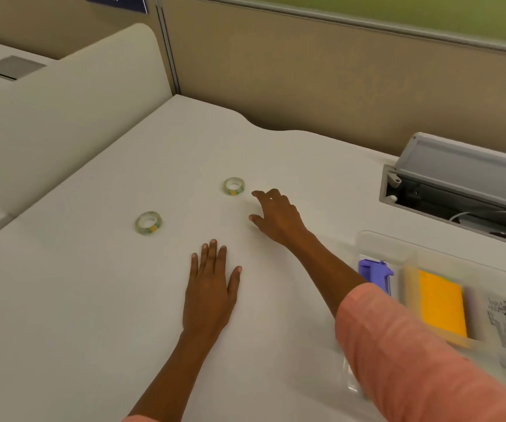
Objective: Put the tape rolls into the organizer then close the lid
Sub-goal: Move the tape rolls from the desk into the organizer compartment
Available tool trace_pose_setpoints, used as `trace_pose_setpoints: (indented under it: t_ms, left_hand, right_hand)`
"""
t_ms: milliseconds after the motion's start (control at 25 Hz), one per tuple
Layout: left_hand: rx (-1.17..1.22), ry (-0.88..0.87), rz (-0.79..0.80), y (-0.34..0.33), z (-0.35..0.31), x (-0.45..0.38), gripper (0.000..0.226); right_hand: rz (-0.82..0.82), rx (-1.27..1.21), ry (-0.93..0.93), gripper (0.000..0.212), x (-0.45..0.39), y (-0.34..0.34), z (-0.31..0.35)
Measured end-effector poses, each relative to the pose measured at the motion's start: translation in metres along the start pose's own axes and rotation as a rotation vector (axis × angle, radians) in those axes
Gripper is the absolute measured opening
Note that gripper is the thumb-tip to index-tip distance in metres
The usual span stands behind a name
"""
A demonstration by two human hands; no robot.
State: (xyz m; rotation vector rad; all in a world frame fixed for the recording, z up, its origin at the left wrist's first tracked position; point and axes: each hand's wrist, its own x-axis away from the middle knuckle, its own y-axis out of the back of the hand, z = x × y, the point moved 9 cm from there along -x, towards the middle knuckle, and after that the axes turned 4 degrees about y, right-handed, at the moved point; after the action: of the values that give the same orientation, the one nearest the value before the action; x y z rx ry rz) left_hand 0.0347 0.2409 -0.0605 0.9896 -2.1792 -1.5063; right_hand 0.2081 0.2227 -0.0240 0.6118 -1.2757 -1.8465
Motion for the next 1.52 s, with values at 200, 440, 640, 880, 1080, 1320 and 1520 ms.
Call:
trace_pose_setpoints:
  t_ms: [200, 440, 640, 880, 1080, 1320, 1520]
  left_hand:
    - [-0.033, 0.016, -0.008, -0.004, 0.004, -0.001, 0.062]
    - [-0.019, 0.020, -0.013, -0.006, 0.007, -0.002, 0.066]
    - [-0.019, 0.006, -0.011, -0.004, 0.005, 0.000, 0.064]
    - [0.124, 0.016, 0.041, 0.003, 0.000, 0.003, 0.073]
    - [0.394, -0.050, 0.103, 0.018, -0.091, 0.028, 0.059]
    - [0.519, -0.313, 0.273, 0.009, -0.223, 0.083, 0.096]
    - [0.389, -0.412, 0.362, -0.019, -0.248, 0.115, 0.056]
  right_hand:
    - [0.011, 0.238, 0.038, 0.054, -0.037, -0.020, 0.010]
    - [-0.041, 0.248, 0.057, 0.041, -0.039, -0.019, 0.012]
    - [-0.133, 0.061, 0.051, 0.022, -0.008, -0.004, 0.003]
    - [-0.181, -0.152, -0.015, 0.024, 0.044, 0.031, -0.017]
    - [-0.318, -0.318, -0.018, 0.047, 0.116, 0.084, -0.045]
    - [-0.446, -0.278, -0.133, 0.061, 0.233, 0.136, -0.113]
    - [-0.494, -0.217, -0.311, 0.060, 0.339, 0.164, -0.178]
